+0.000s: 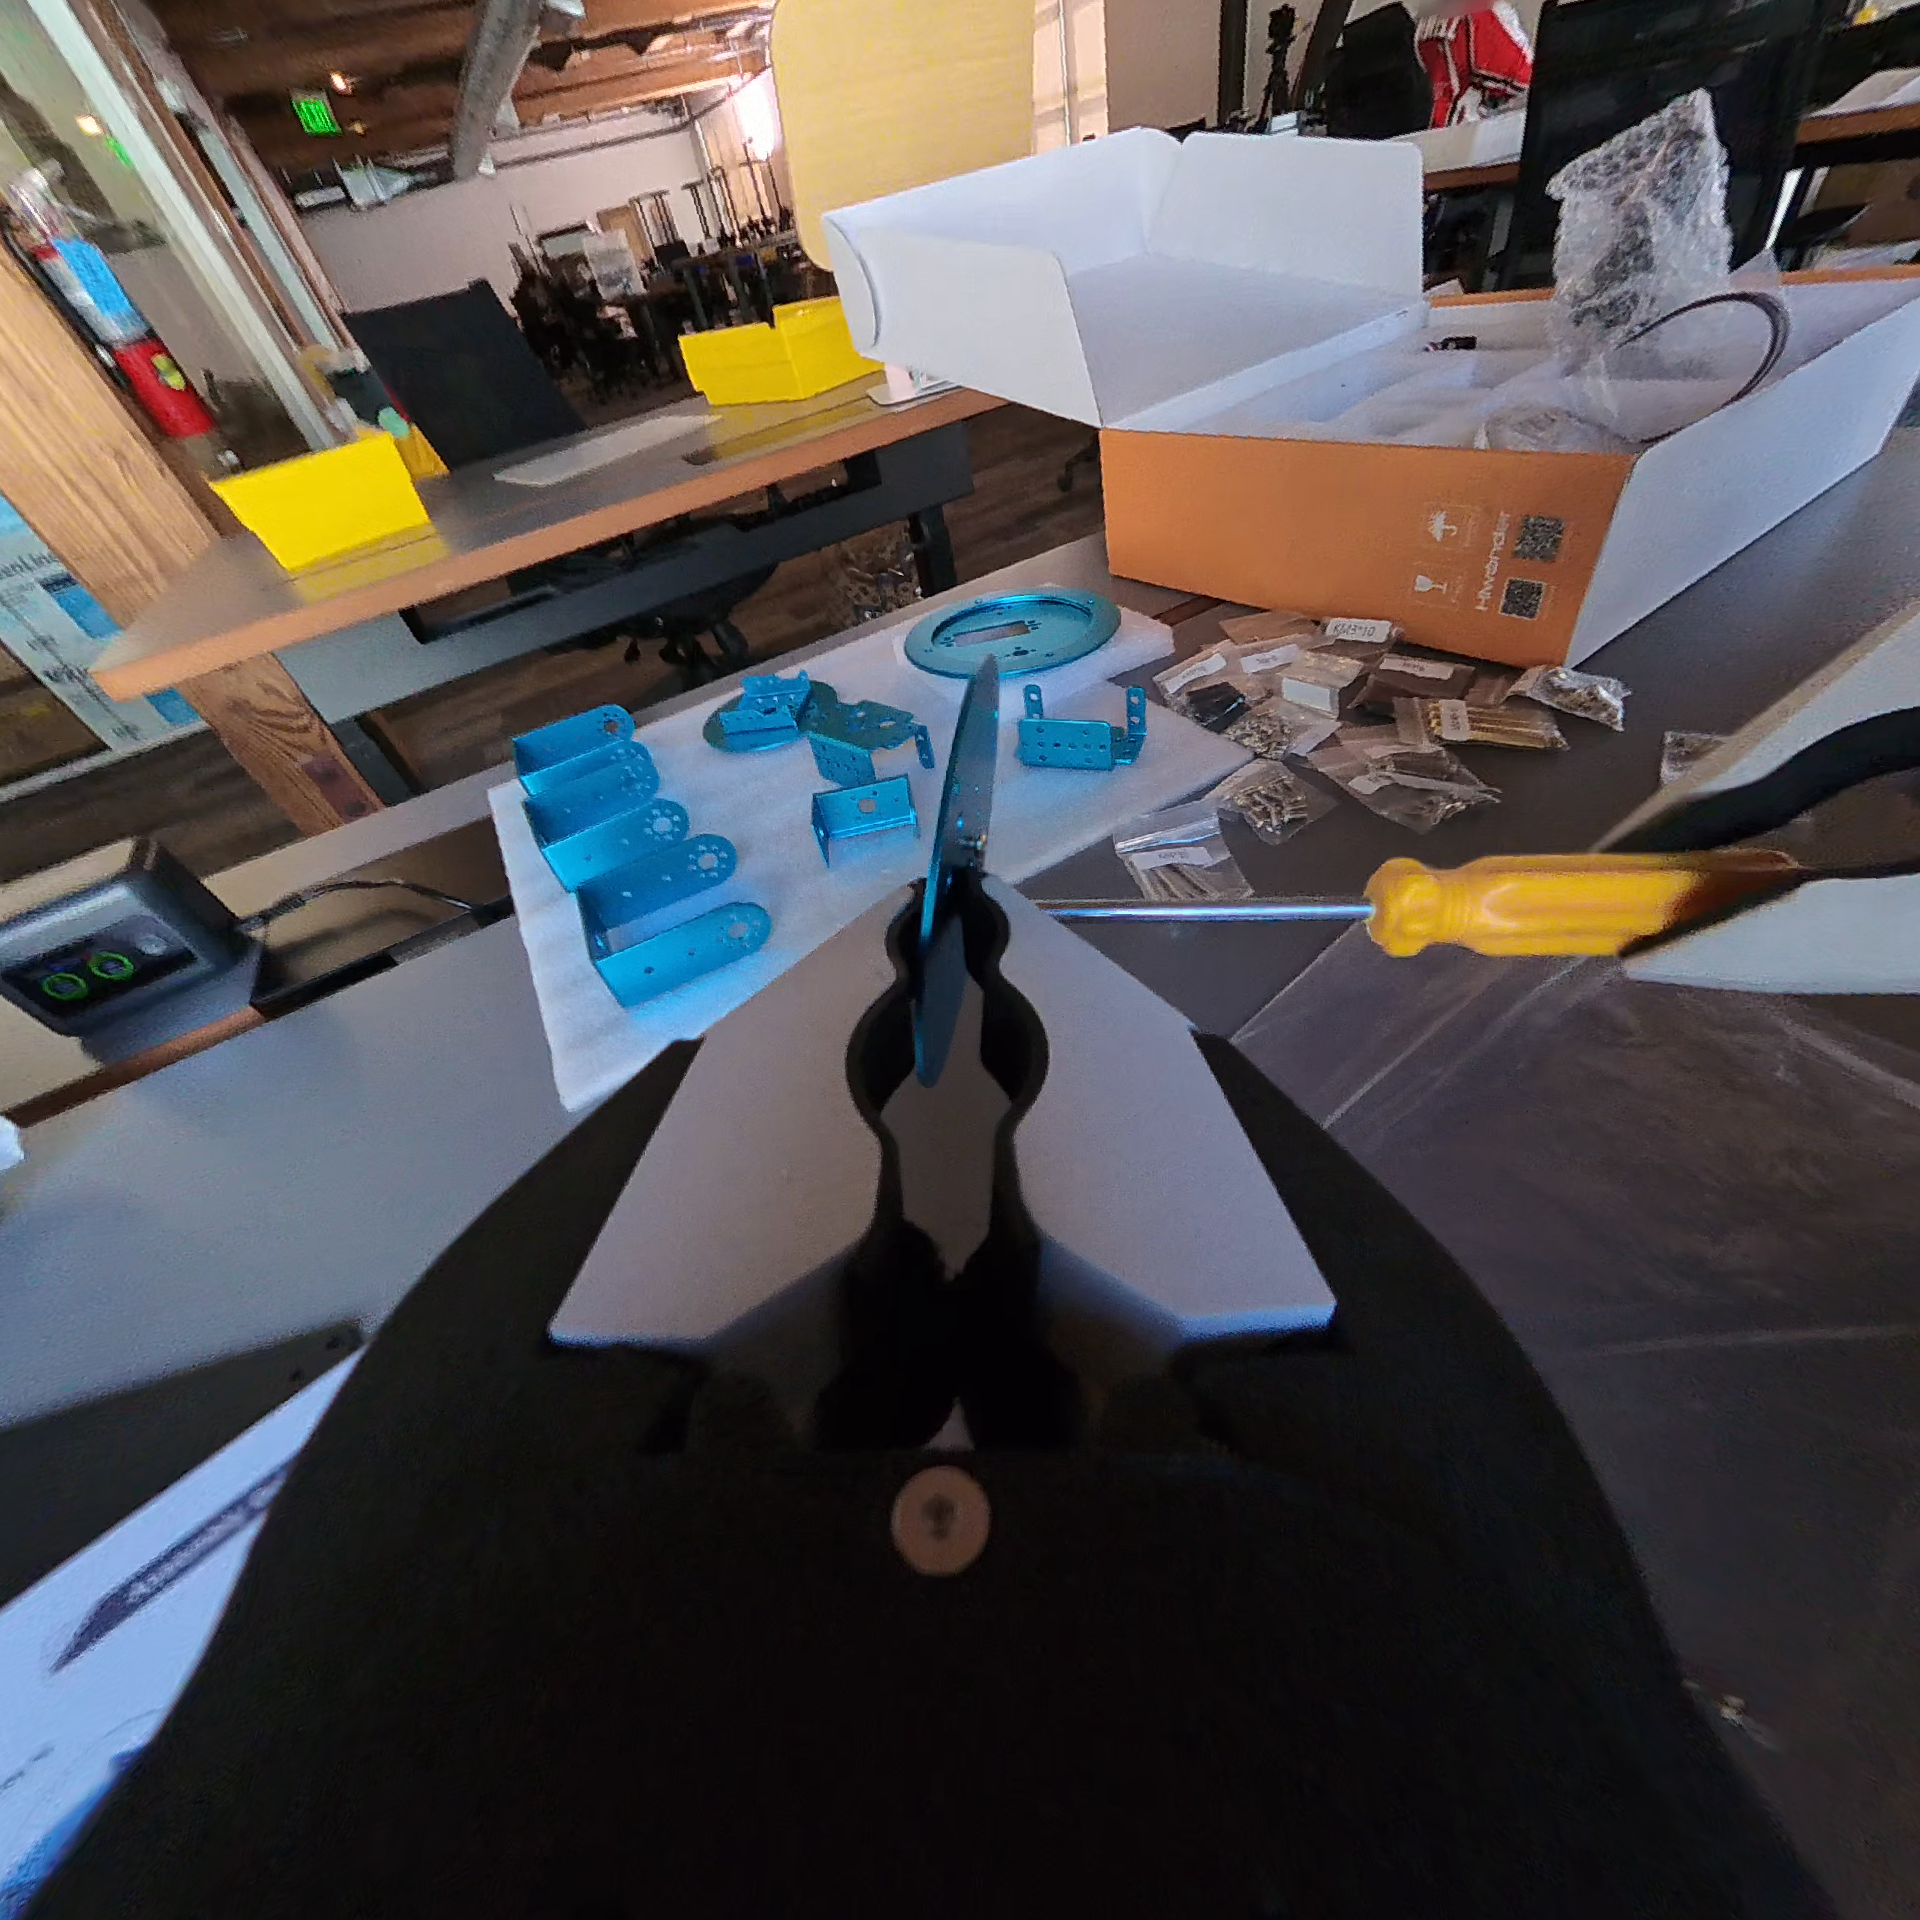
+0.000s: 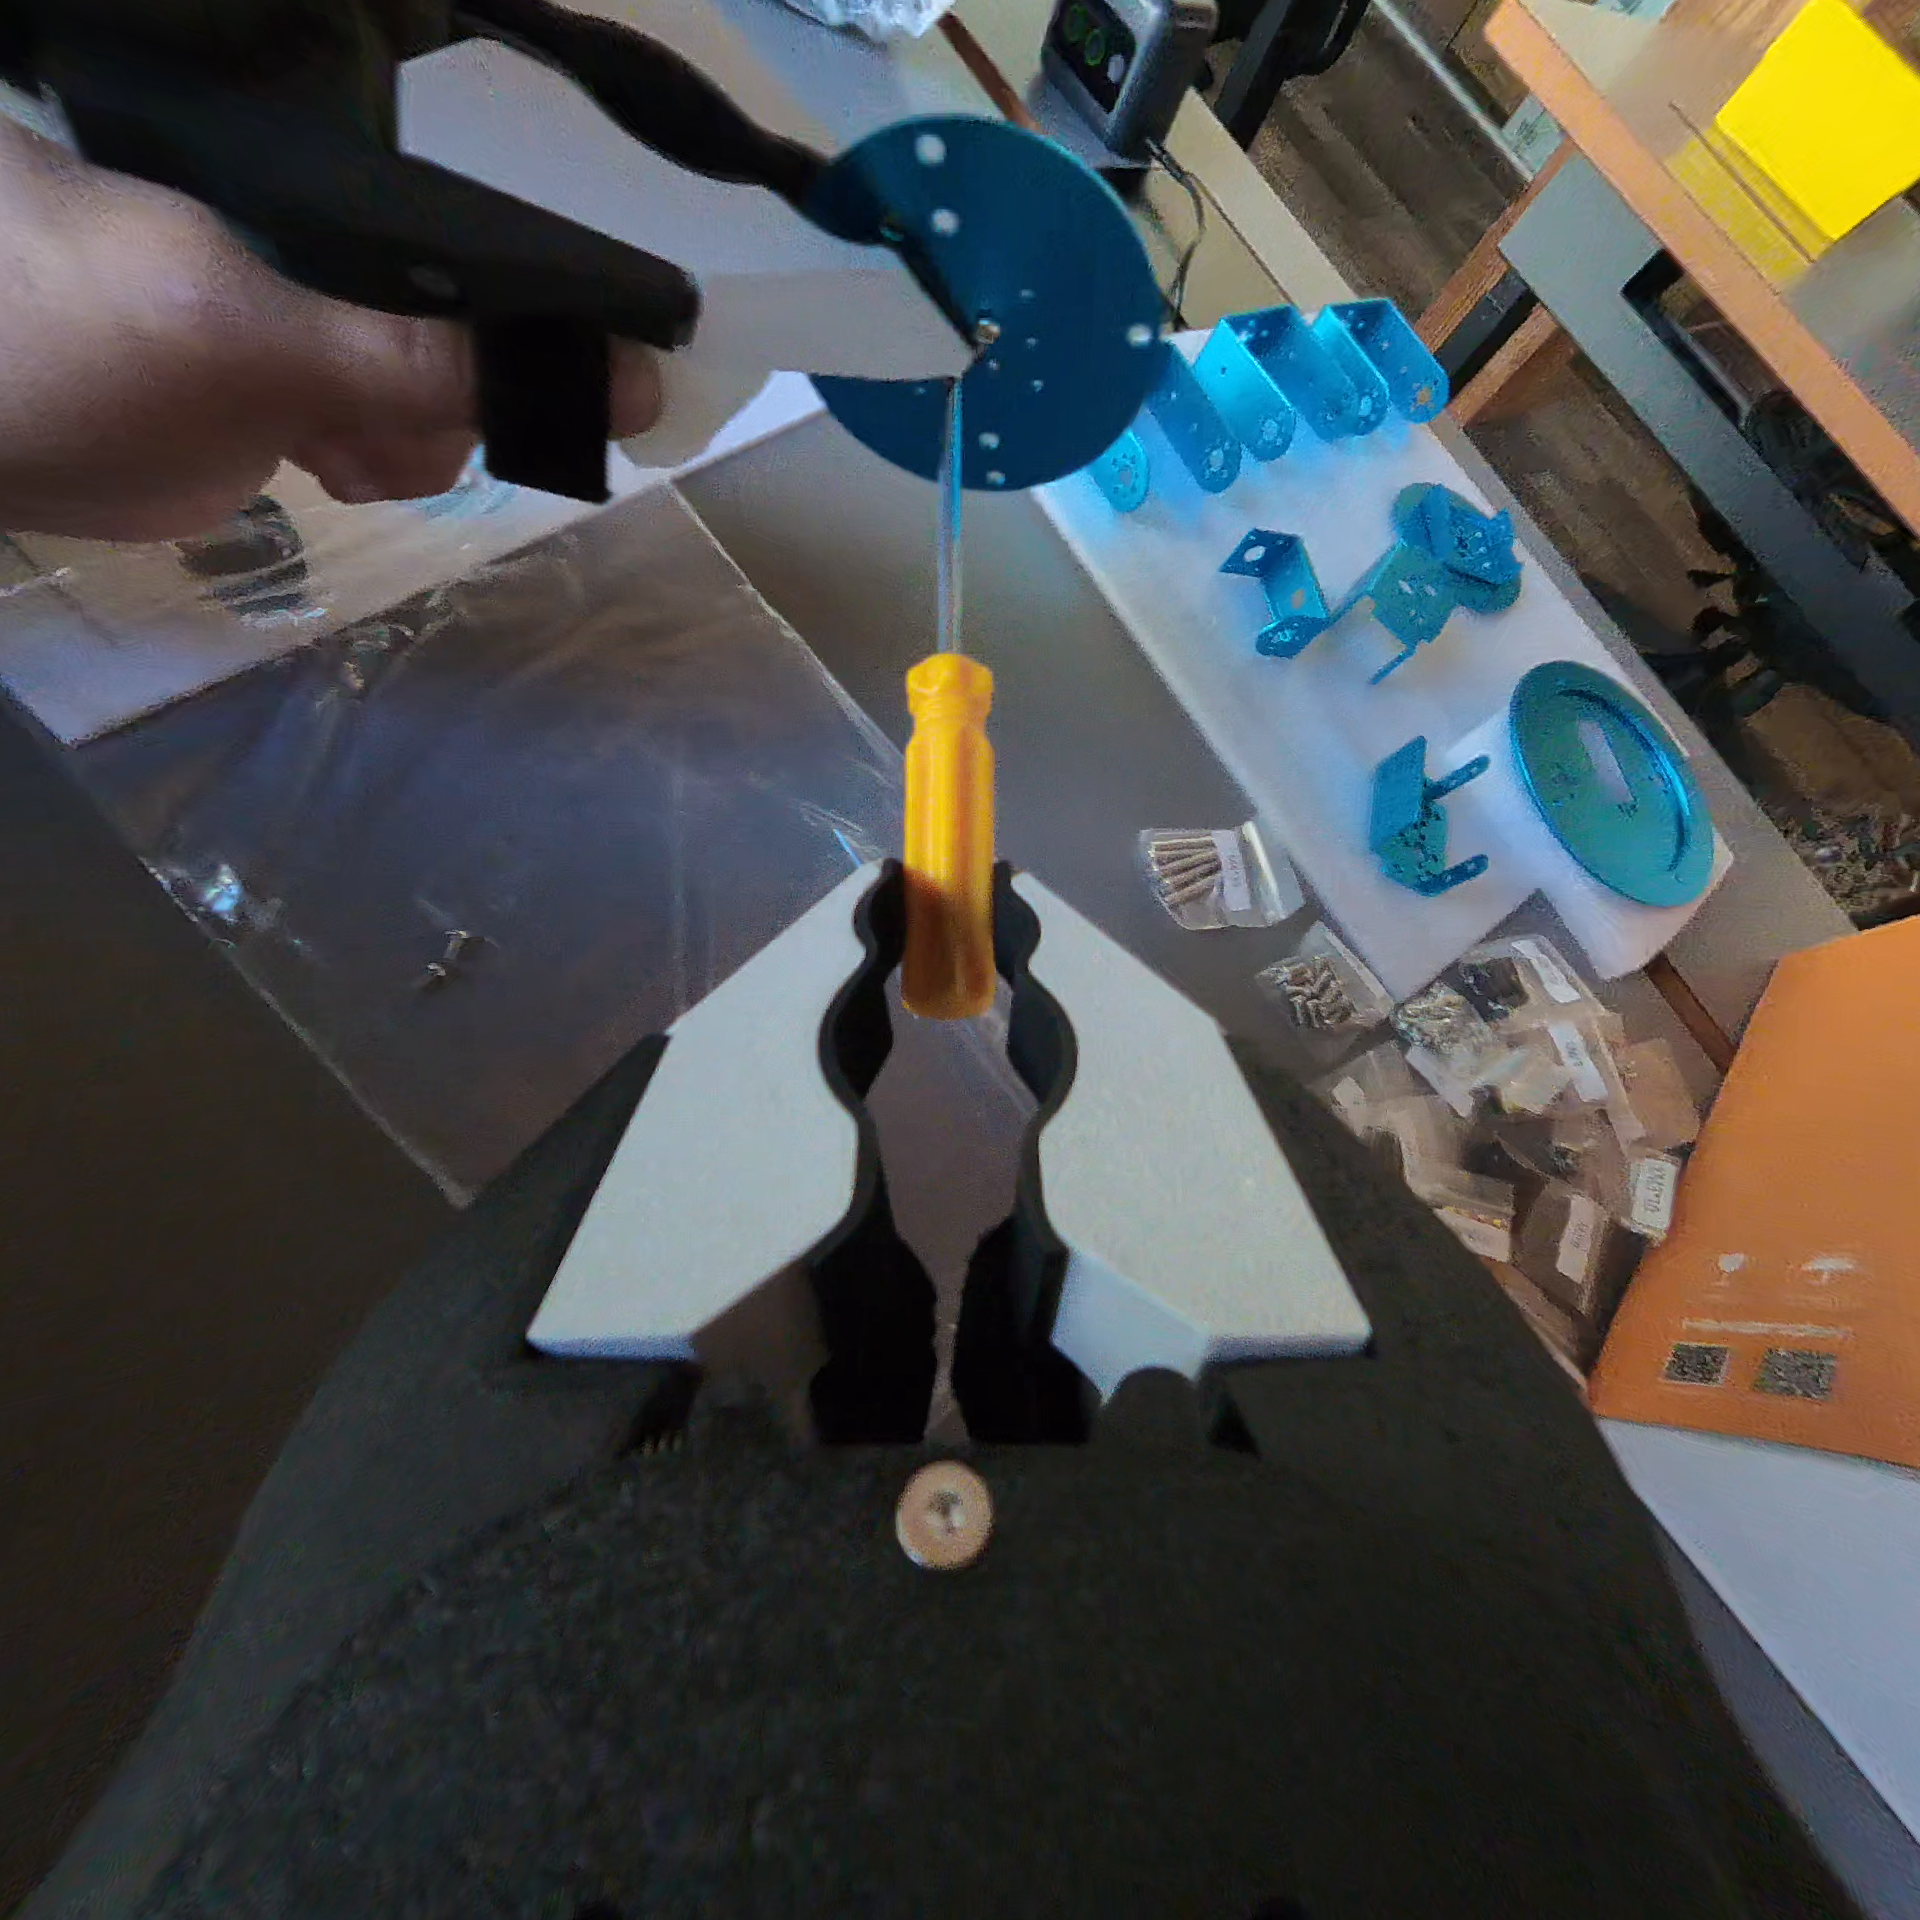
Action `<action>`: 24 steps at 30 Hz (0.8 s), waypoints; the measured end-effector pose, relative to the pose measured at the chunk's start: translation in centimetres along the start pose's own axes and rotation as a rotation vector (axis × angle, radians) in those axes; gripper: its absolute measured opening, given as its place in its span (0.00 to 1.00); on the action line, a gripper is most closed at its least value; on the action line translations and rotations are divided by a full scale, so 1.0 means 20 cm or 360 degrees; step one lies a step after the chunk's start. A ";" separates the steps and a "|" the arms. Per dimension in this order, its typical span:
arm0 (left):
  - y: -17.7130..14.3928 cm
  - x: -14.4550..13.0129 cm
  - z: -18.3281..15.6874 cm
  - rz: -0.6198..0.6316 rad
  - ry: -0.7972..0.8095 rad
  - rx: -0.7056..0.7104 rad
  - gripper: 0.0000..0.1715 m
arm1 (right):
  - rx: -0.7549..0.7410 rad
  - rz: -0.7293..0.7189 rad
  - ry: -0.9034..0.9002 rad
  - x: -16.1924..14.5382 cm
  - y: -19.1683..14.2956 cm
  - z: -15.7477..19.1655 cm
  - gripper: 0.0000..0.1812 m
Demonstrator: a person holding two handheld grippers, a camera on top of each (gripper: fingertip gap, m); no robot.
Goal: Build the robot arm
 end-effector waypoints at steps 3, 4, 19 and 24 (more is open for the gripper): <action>-0.01 0.01 0.01 -0.0062 0.0070 -0.0002 0.03 | 0.0282 -0.0058 0.0285 0.01 0.01 0.01 0.09; -0.02 0.02 0.02 -0.0099 0.0046 -0.0036 0.03 | 0.0487 -0.0086 0.0511 0.00 0.01 -0.01 0.09; -0.32 0.35 0.08 -0.0947 -0.0163 -0.0407 0.03 | 0.2932 -0.0581 0.2554 0.13 -0.06 0.15 0.09; -0.33 0.34 0.08 -0.0840 0.0027 -0.0283 0.03 | 0.2777 -0.0616 0.2472 0.13 -0.06 0.13 0.09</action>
Point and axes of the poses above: each gripper's, where its closed fingertips meet, y out along the fingers, x out of its top, z = x × y across the jaws, the point moved 5 cm from there along -y, back along the fingers
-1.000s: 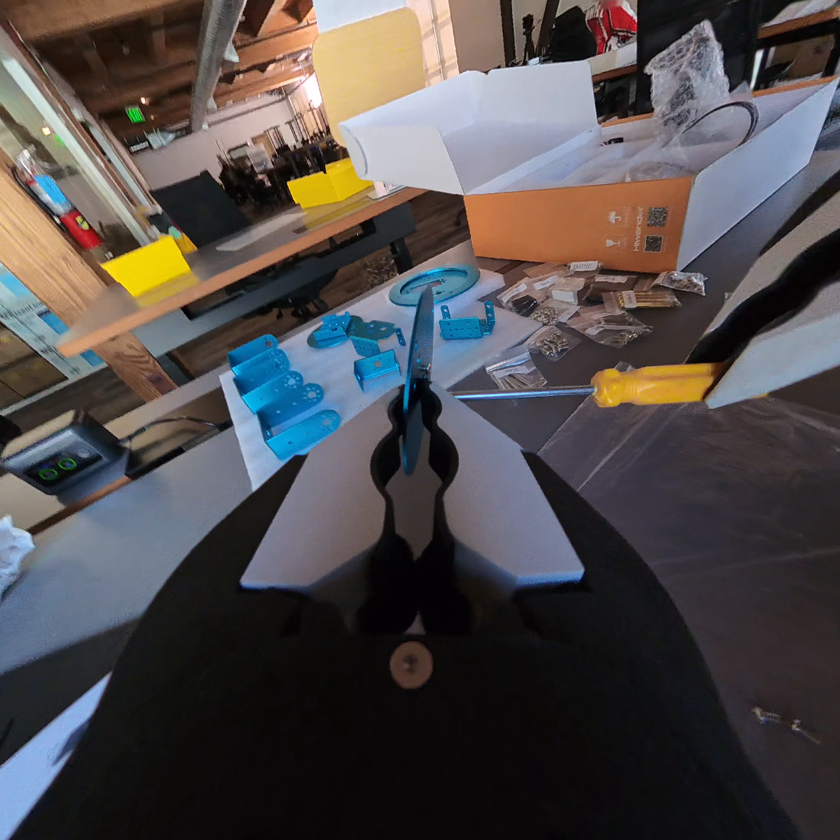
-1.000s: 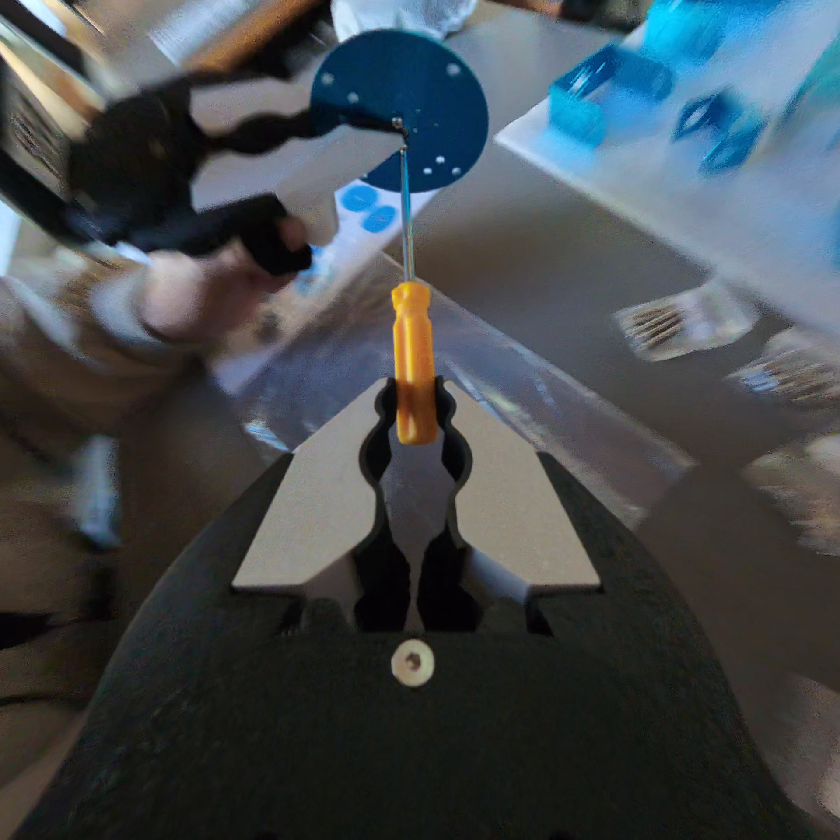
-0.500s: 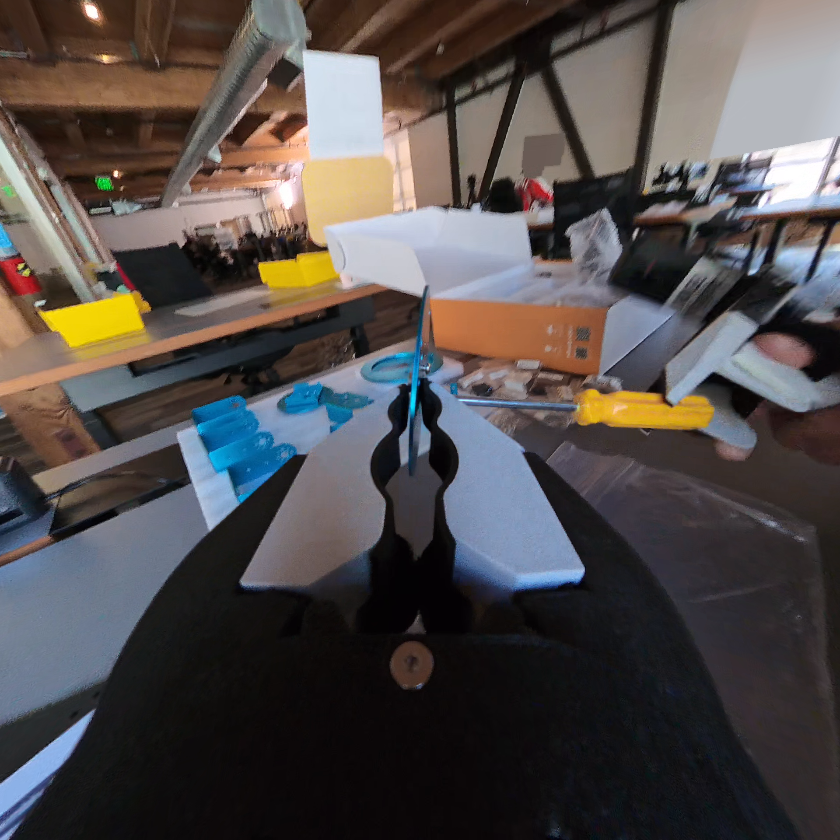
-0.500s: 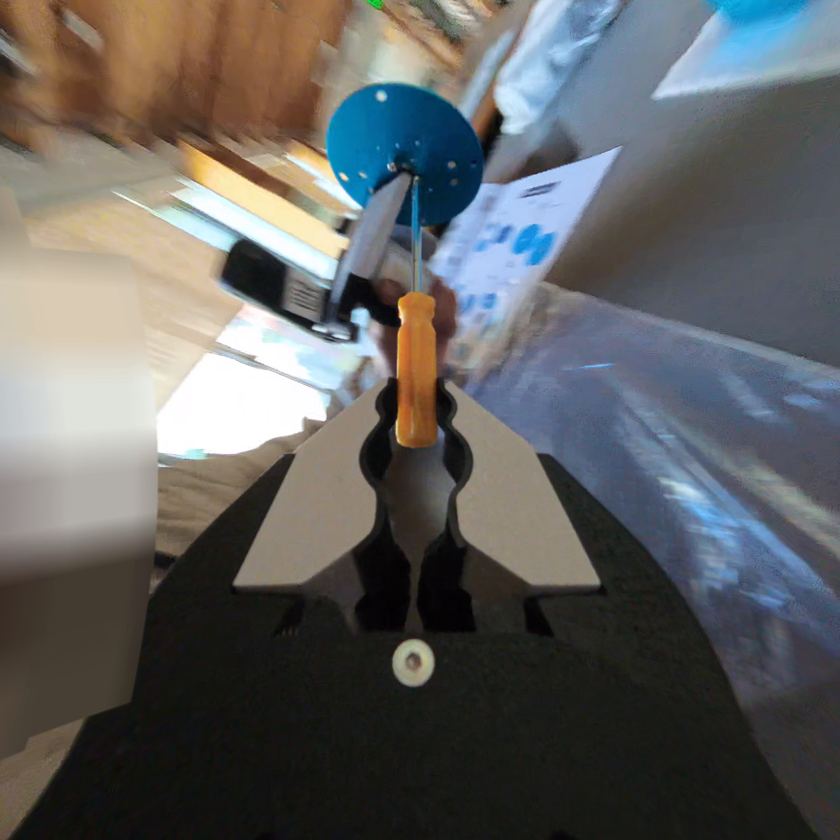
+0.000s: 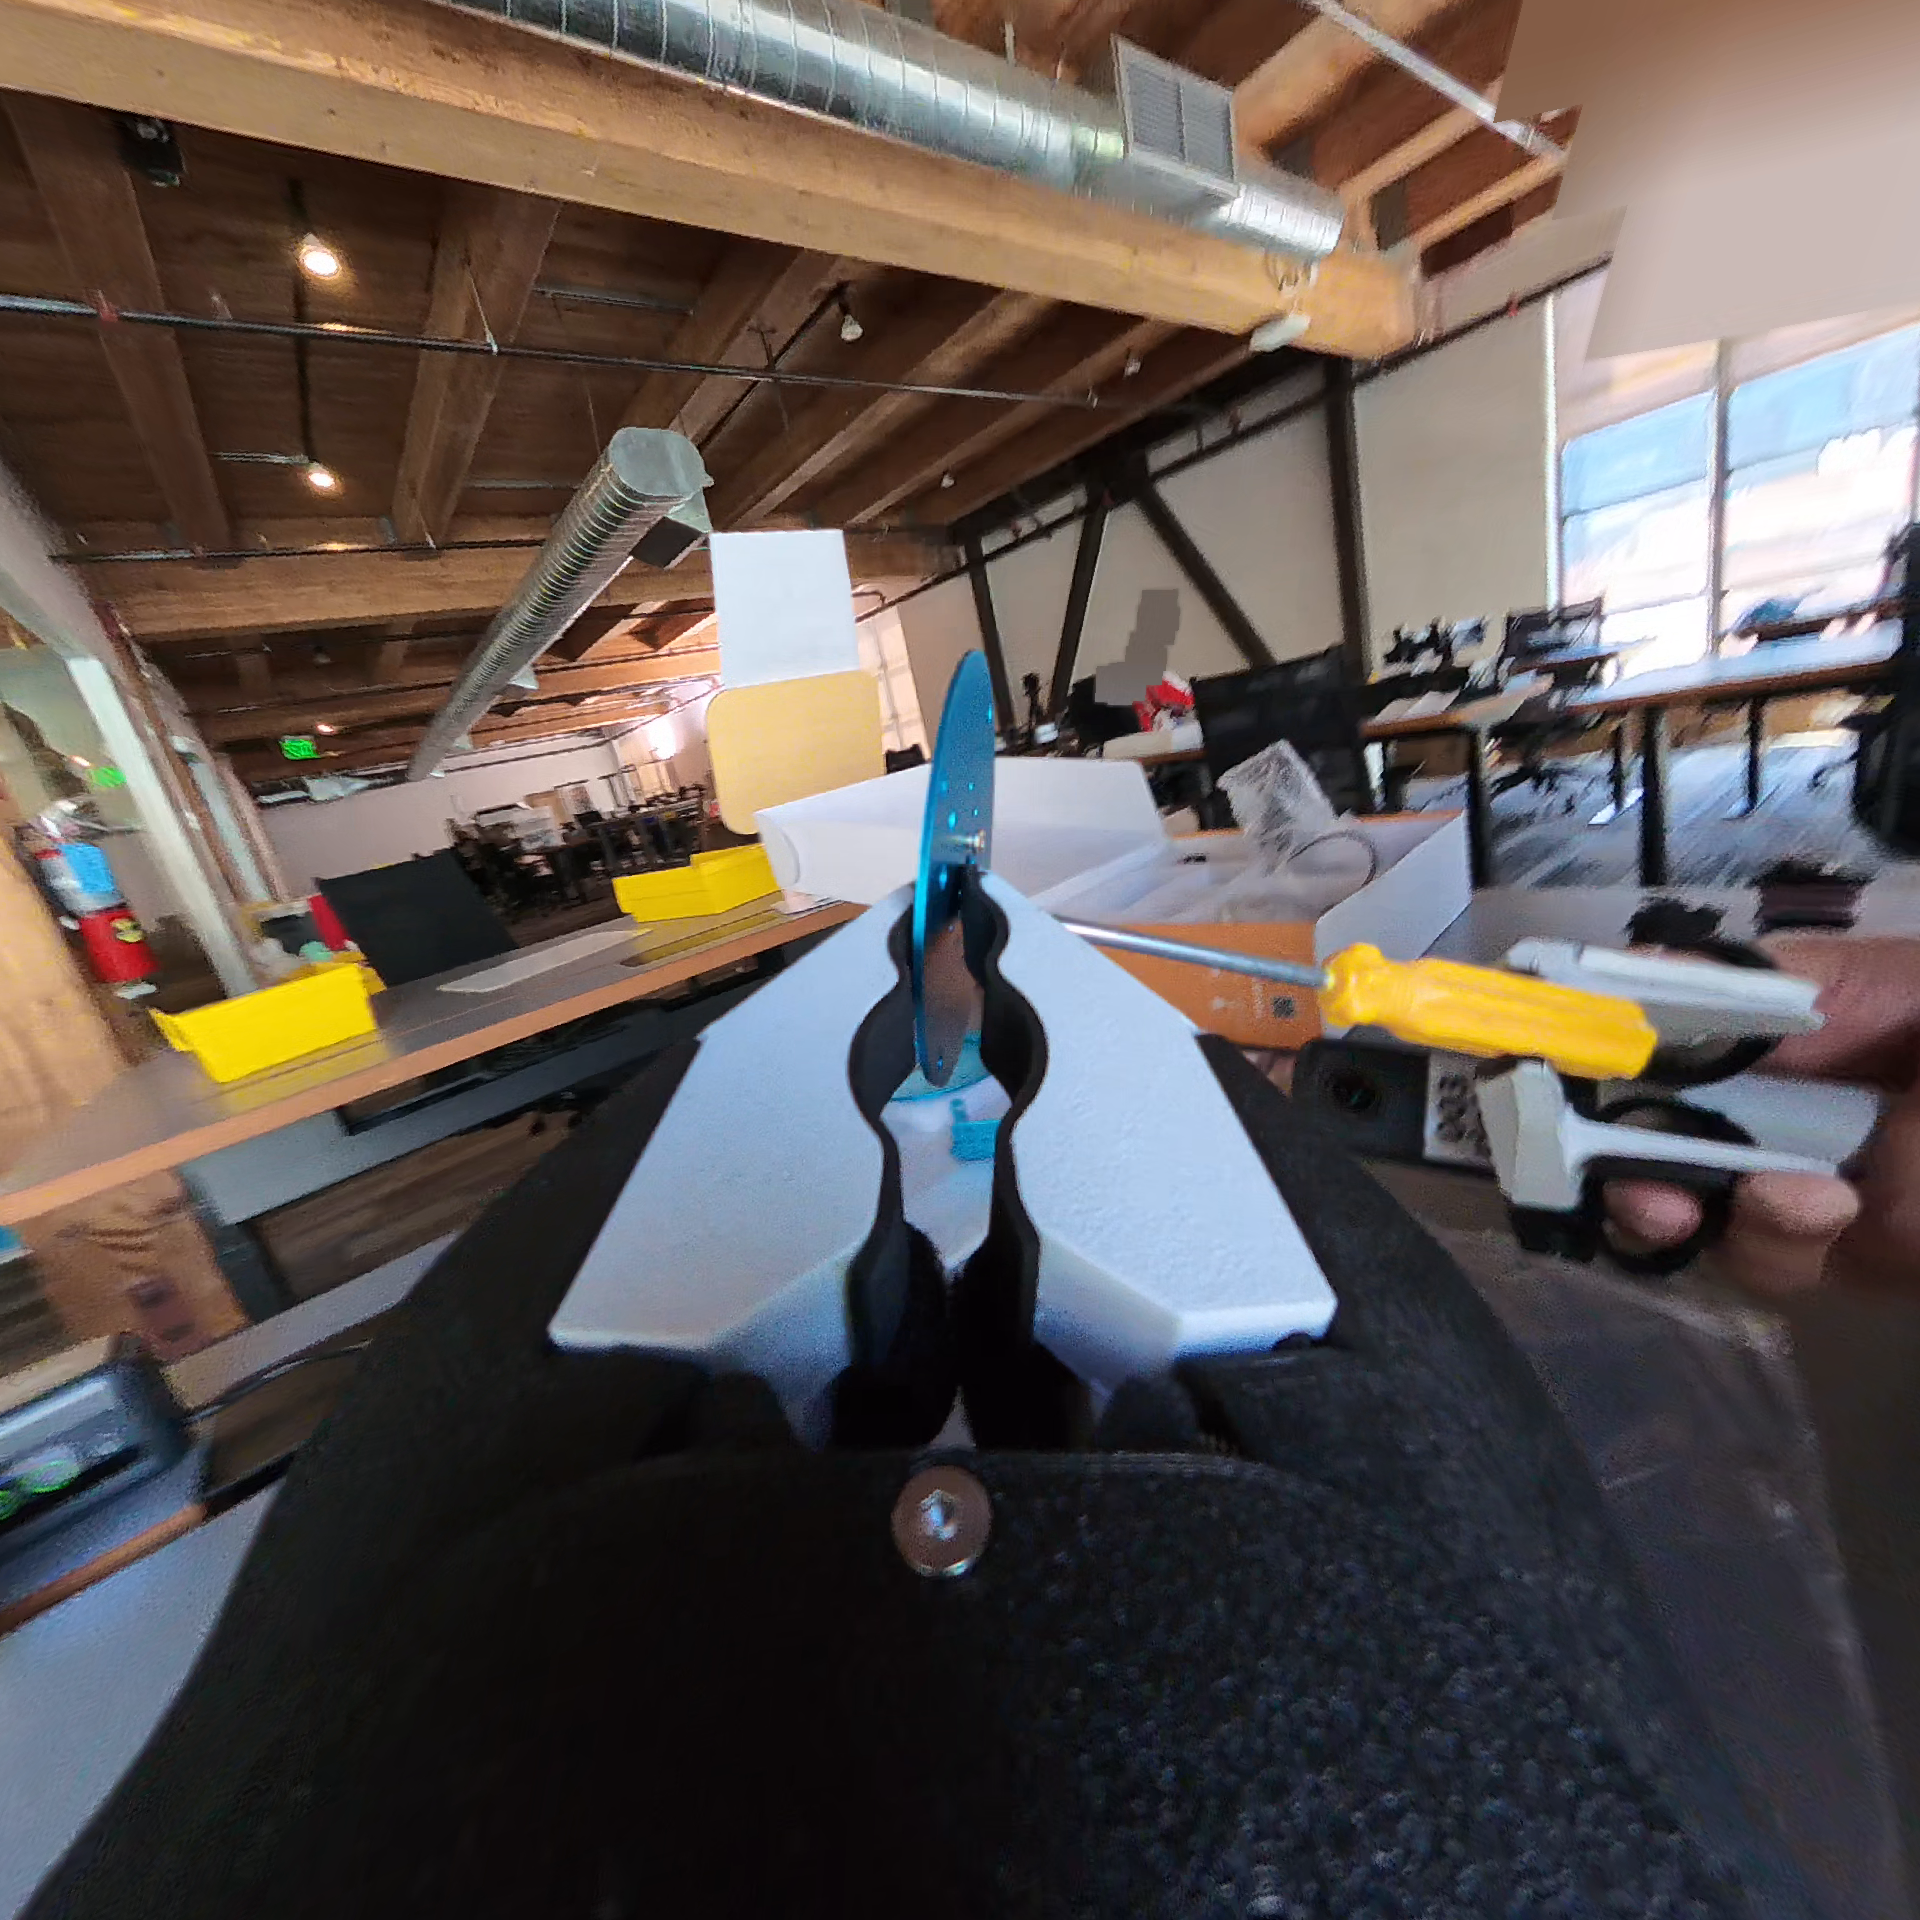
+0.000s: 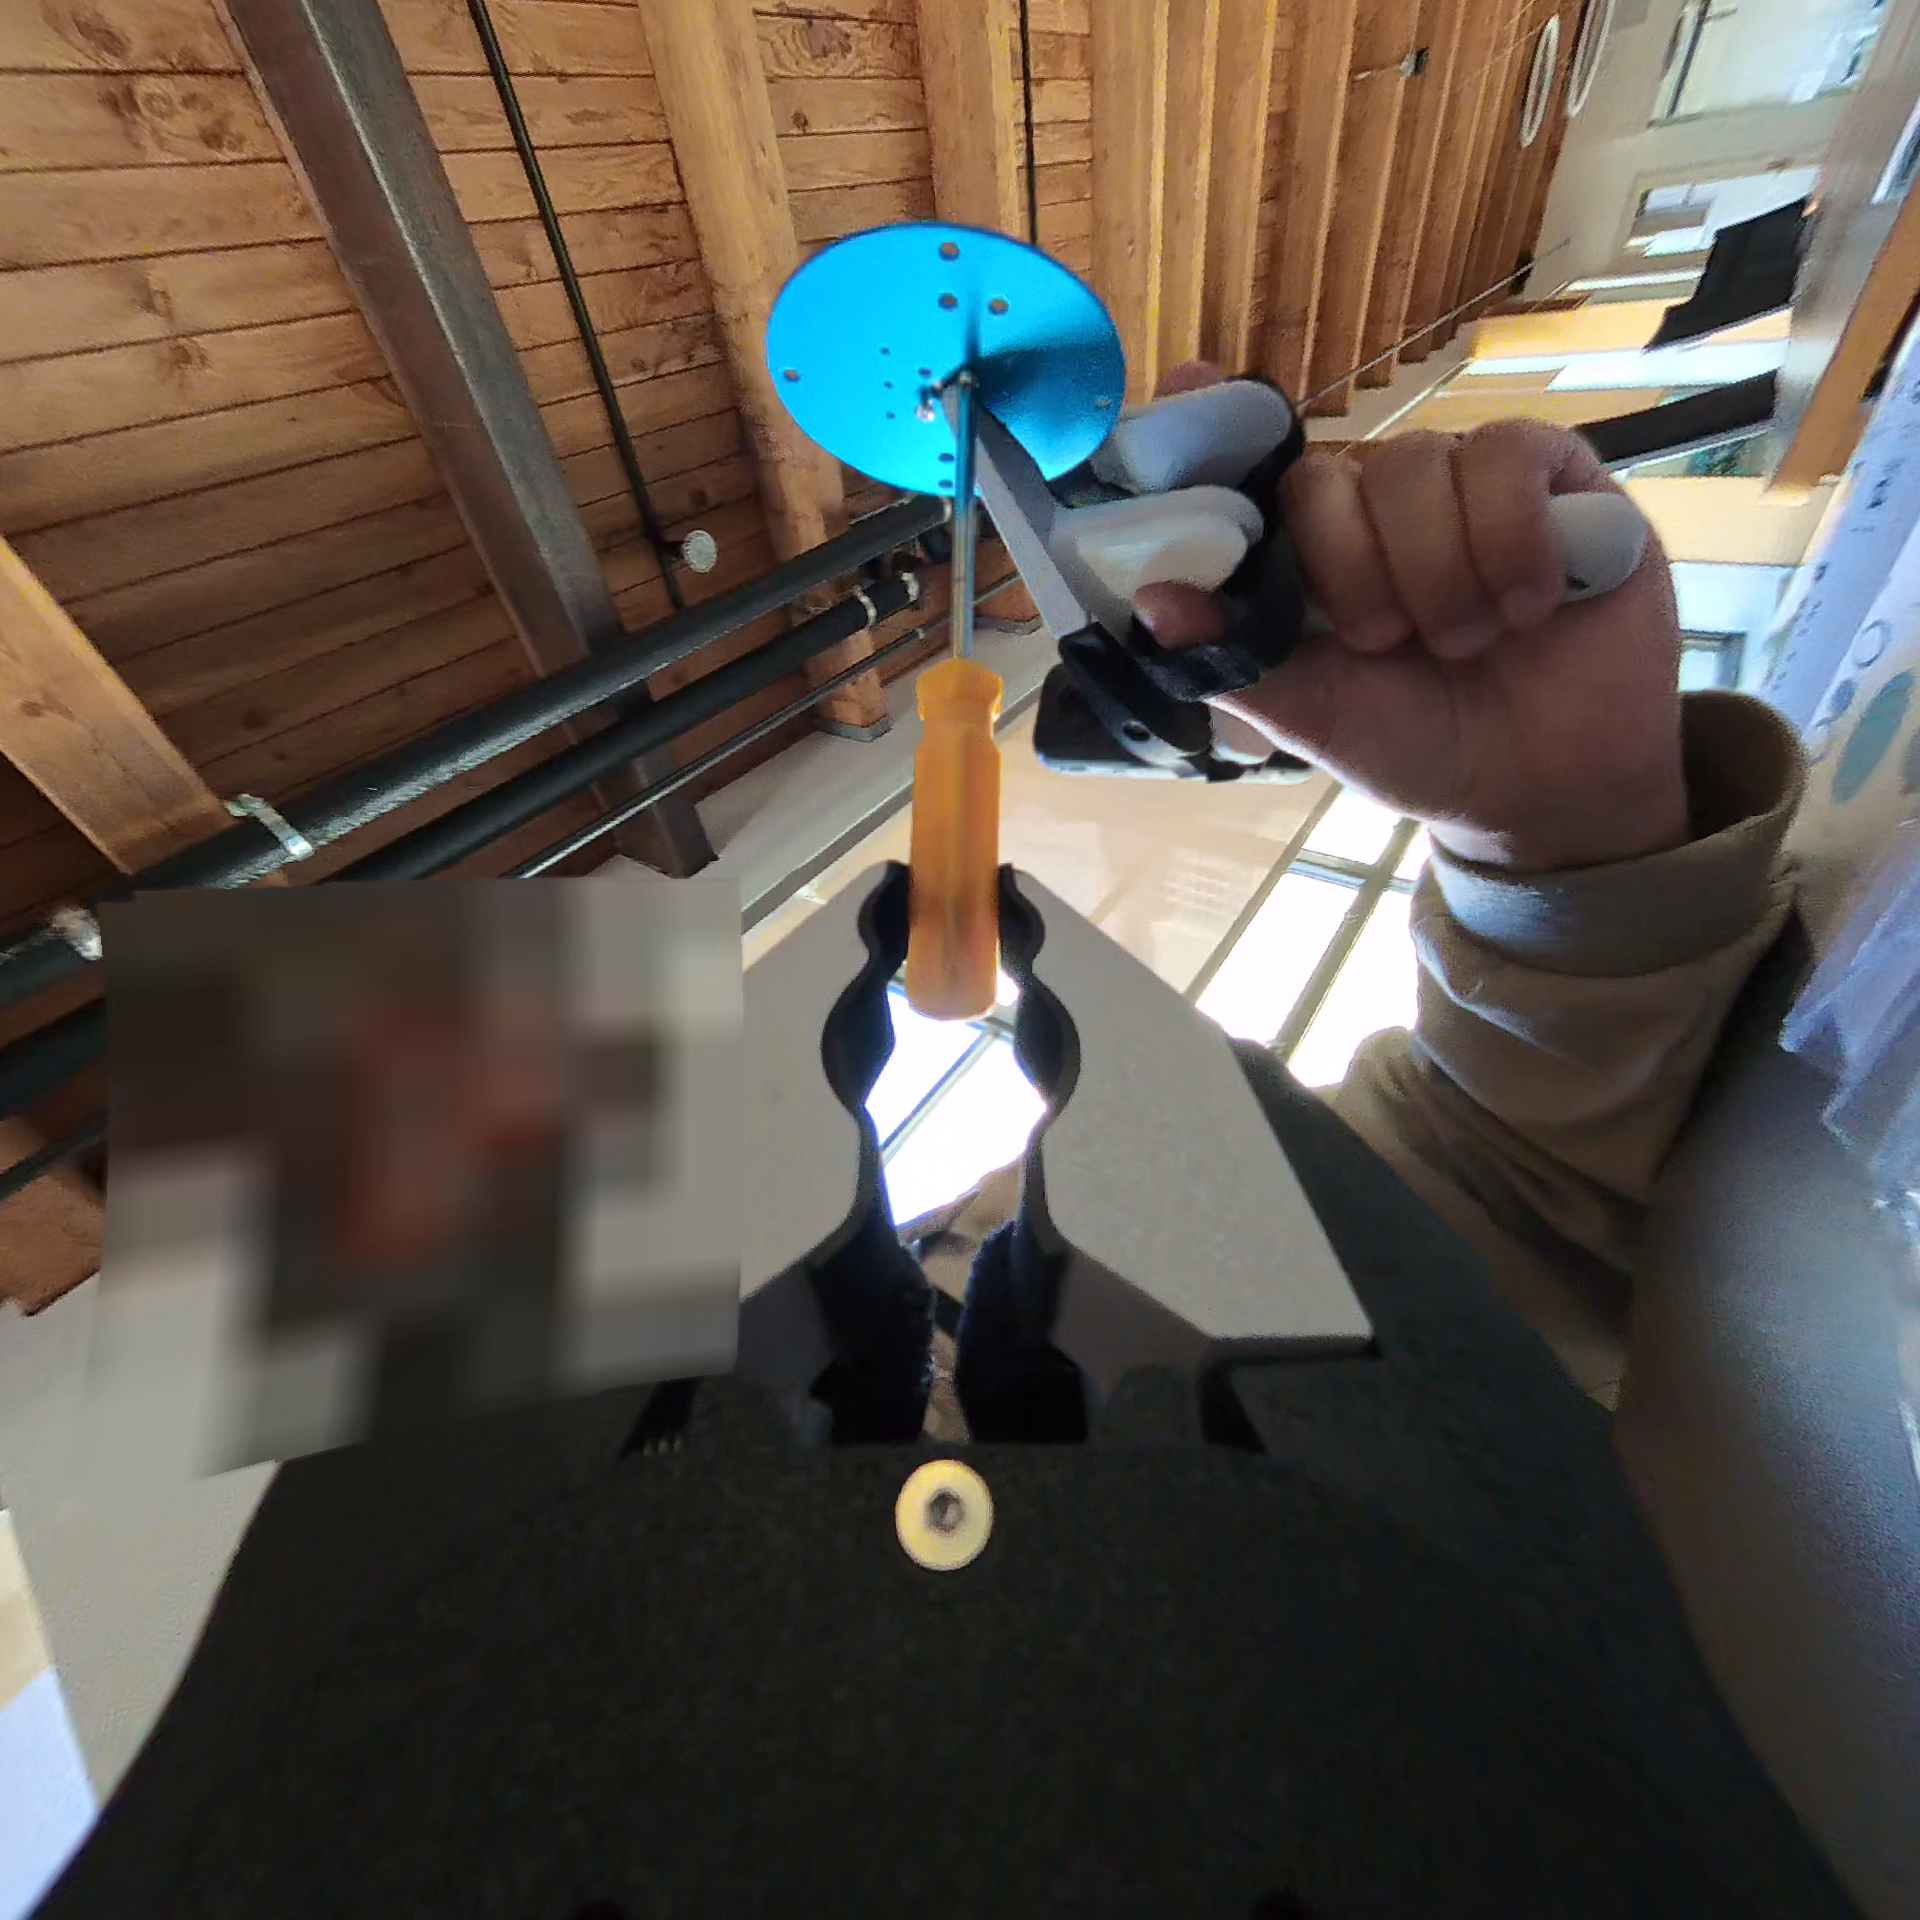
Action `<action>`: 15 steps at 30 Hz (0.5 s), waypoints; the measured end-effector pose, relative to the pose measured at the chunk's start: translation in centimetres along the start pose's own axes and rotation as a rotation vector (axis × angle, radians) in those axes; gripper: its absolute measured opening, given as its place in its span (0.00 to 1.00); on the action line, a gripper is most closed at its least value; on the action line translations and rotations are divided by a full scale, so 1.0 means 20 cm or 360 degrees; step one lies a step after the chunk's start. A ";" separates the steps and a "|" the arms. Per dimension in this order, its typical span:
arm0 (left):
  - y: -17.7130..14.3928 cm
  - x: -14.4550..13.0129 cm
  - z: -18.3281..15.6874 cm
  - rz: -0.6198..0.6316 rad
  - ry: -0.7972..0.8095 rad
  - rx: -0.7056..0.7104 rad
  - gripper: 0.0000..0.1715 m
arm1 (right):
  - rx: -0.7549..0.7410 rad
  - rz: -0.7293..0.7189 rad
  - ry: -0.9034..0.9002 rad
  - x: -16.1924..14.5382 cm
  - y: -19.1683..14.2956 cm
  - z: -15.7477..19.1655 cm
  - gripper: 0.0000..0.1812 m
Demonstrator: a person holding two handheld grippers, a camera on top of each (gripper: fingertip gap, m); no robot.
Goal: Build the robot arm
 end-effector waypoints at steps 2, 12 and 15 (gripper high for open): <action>-0.01 -0.03 0.00 0.0097 0.0164 0.0055 0.03 | -0.0099 -0.0006 -0.0066 0.02 -0.03 0.00 0.09; -0.33 -0.13 0.06 0.0610 -0.0128 0.0348 0.03 | -0.2026 0.0574 -0.1262 0.23 -0.49 -0.08 0.08; -0.53 -0.21 0.00 0.0776 -0.0796 0.0389 0.03 | -0.2454 0.0986 -0.1738 0.27 -0.55 -0.05 0.09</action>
Point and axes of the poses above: each gripper's, where its closed fingertips meet, y out along the fingers, x out of its top, z = x × y across the jaws, the point moved 5 cm from there along -y, back along the fingers
